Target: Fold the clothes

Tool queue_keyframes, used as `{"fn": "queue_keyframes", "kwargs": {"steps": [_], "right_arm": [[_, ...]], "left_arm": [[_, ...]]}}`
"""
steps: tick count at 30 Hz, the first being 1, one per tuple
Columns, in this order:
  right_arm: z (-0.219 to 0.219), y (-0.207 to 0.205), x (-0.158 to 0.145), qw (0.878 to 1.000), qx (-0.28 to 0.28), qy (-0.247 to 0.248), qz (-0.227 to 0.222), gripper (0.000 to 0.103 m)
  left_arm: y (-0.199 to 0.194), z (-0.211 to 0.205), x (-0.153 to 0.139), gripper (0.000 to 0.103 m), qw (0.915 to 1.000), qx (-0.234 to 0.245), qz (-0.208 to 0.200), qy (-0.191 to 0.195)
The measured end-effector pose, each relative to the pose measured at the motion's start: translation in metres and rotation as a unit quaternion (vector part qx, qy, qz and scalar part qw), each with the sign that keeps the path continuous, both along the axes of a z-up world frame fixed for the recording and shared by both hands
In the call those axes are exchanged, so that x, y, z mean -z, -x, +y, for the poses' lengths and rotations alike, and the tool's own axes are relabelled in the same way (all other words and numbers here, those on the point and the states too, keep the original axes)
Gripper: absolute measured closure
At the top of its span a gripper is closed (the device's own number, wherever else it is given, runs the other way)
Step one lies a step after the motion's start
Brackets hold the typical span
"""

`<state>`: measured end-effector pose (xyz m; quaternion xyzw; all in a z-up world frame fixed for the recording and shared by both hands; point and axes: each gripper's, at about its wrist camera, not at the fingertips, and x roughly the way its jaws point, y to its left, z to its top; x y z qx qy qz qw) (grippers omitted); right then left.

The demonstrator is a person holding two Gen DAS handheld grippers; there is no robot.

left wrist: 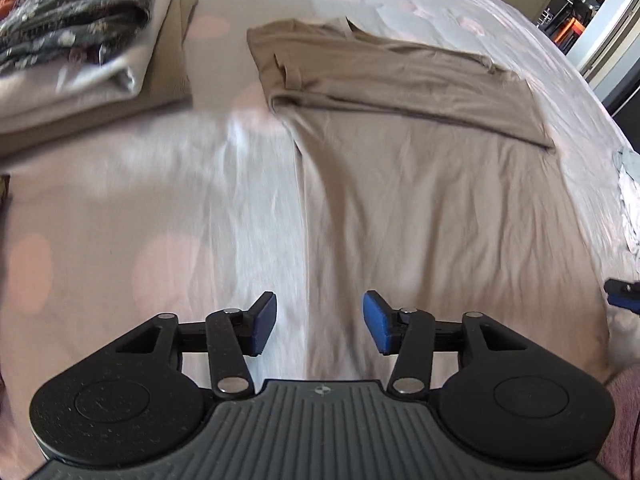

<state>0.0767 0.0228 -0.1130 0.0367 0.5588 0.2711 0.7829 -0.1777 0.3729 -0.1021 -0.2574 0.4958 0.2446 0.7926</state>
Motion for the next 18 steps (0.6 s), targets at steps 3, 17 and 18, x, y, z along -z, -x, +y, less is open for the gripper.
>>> {"fn": "queue_keyframes", "kwargs": {"steps": [3,17,18], "right_arm": [[0.001,0.001,0.001,1.000,-0.002,0.009,0.006,0.052],[0.018,0.013,0.009,0.994,-0.068,0.083,0.019,0.096],[0.017,0.014,0.007,0.995,-0.068,0.077,0.013,0.096]], "left_arm": [[0.011,-0.005,0.004,0.057,0.9996,-0.008,0.013,0.025],[-0.005,-0.036,0.040,0.074,0.9872,0.066,0.143,0.024],[-0.004,-0.036,0.039,0.084,0.9881,0.066,0.136,0.025]]}}
